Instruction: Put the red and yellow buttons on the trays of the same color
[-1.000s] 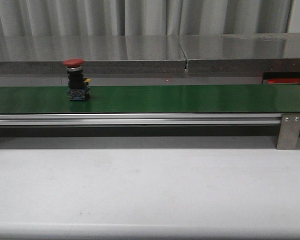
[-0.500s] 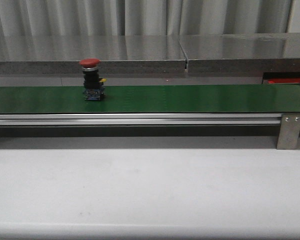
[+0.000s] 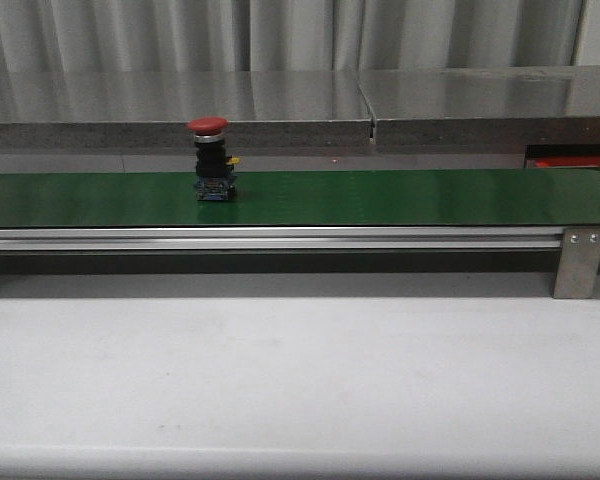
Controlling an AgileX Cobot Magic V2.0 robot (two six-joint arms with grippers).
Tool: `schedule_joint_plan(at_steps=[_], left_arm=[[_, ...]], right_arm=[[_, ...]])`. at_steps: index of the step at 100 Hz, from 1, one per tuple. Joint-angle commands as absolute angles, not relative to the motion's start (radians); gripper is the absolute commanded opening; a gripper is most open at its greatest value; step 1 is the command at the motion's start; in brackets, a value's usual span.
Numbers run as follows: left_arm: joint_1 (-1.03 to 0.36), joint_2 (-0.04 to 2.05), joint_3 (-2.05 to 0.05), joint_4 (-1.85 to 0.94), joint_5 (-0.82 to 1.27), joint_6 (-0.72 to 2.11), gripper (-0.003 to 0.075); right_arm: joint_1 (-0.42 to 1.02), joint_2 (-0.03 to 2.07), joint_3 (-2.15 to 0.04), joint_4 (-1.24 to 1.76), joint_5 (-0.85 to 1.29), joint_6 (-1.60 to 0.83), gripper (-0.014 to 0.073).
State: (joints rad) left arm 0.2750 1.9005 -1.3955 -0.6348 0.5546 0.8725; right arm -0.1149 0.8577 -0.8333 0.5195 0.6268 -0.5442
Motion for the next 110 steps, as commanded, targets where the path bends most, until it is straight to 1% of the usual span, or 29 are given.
schedule_joint_plan(at_steps=[1, 21, 34, 54, 69, 87, 94, 98, 101, 110], left_arm=[[0.268, 1.816, -1.426, -0.674, 0.536, 0.874, 0.0626], [0.268, 1.719, -1.426, -0.721, 0.528, 0.874, 0.0625], [0.268, 1.63, -1.426, -0.748, 0.571, 0.874, 0.0621], [0.214, 1.502, -1.402, -0.753, 0.632, 0.891, 0.0621], [0.162, 1.366, -1.278, -0.781, 0.59, 0.892, 0.062], [0.046, 1.16, -1.054, -0.783, 0.439, 0.892, 0.0616], [0.001, 1.083, -0.96, -0.796, 0.385, 0.892, 0.0582], [-0.014, 1.047, -0.906, -0.815, 0.356, 0.892, 0.0542], [-0.024, 1.012, -0.872, -0.827, 0.343, 0.892, 0.0509], [-0.029, 0.935, -0.776, -0.842, 0.332, 0.892, 0.0368]], right_arm=[[-0.116, 0.851, -0.858, 0.534, 0.575, -0.553, -0.0118], [-0.116, 0.851, -0.858, 0.534, 0.575, -0.553, -0.0118], [-0.116, 0.851, -0.858, 0.534, 0.575, -0.553, -0.0118], [-0.116, 0.851, -0.858, 0.534, 0.575, -0.553, -0.0118], [-0.116, 0.851, -0.858, 0.534, 0.575, -0.553, -0.0118], [-0.116, 0.851, -0.858, 0.534, 0.575, -0.553, -0.0118], [-0.116, 0.851, -0.858, 0.534, 0.575, -0.553, -0.0118], [-0.116, 0.851, -0.858, 0.538, 0.575, -0.553, -0.0118], [-0.116, 0.851, -0.858, 0.538, 0.574, -0.553, -0.0118], [-0.116, 0.851, -0.858, 0.538, 0.559, -0.553, -0.0118]])
